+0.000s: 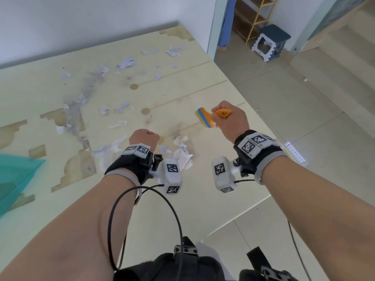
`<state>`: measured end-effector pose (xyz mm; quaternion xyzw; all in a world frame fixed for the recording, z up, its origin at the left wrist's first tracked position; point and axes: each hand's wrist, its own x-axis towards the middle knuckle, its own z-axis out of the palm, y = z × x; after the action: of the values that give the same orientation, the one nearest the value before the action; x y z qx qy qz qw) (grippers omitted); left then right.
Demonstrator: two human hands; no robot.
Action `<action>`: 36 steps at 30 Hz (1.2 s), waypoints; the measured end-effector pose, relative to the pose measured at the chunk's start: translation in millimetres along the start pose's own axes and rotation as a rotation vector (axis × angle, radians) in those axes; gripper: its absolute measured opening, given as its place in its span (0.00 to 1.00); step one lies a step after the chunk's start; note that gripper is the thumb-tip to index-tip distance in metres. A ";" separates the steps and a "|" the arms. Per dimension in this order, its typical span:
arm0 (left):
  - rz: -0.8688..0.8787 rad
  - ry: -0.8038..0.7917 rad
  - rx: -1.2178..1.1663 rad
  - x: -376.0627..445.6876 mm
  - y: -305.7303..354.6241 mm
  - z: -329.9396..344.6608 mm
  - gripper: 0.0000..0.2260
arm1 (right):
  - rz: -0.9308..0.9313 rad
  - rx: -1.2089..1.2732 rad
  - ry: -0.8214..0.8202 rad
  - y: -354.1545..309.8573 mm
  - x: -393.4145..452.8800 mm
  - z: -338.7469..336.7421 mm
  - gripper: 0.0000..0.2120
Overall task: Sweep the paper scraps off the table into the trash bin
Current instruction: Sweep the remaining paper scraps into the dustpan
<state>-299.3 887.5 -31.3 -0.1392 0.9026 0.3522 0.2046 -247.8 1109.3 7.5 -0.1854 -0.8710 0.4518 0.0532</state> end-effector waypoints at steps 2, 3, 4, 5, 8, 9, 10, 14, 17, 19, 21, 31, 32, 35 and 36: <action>0.002 -0.003 0.000 -2.4 0.4 0.6 0.04 | -0.004 -0.209 -0.054 3.6 -8.9 2.1 0.05; 0.002 -0.007 0.003 -3.9 0.7 1.5 0.04 | 0.012 -0.213 -0.131 4.9 -15.3 5.7 0.05; 0.003 -0.012 0.005 -5.3 0.9 2.3 0.04 | 0.037 -0.149 -0.205 4.6 -21.1 7.9 0.04; 0.006 -0.016 0.005 -6.5 0.8 2.7 0.04 | 0.065 -0.051 -0.247 2.7 -25.2 7.7 0.03; 0.022 -0.022 0.014 -10.8 -2.3 2.1 0.03 | 0.095 0.135 -0.104 -0.1 -25.8 -7.3 0.02; 0.027 -0.021 0.017 -12.5 -3.6 1.7 0.04 | 0.089 0.116 -0.031 1.8 -24.7 -13.9 0.02; 0.033 -0.014 0.021 -14.5 -5.1 1.3 0.04 | 0.083 0.049 0.019 4.9 -25.0 -18.5 0.01; 0.044 0.018 0.025 -23.1 -9.1 0.3 0.09 | 0.055 -0.234 -0.104 5.2 -45.5 -0.3 0.05; 0.056 0.022 0.043 -28.5 -10.4 -2.3 0.10 | 0.054 0.001 -0.190 -5.8 -60.2 20.5 0.02; 0.066 0.011 0.054 -31.0 -13.4 -5.9 0.07 | 0.035 0.112 -0.136 -10.2 -60.6 21.9 0.02; 0.065 0.005 0.054 -32.6 -18.4 -10.5 0.08 | -0.034 0.007 -0.020 -8.0 -56.1 14.6 0.04; 0.041 -0.021 0.043 -37.9 -32.7 -20.7 0.07 | 0.023 0.014 -0.223 -12.5 -81.0 33.3 0.03; 0.041 -0.019 0.045 -38.6 -33.6 -21.3 0.06 | 0.049 0.123 -0.192 -15.3 -80.8 31.2 0.04; 0.044 -0.021 0.044 -37.0 -36.0 -22.4 0.09 | 0.032 0.116 0.012 -16.3 -73.0 12.6 0.05; 0.044 -0.022 0.045 -36.2 -36.2 -22.8 0.11 | 0.014 0.021 0.091 -13.0 -68.8 3.0 0.04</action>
<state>-259.4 849.8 -20.1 -0.1107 0.9109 0.3377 0.2095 -188.4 1074.7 21.4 -0.2111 -0.8615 0.4526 0.0916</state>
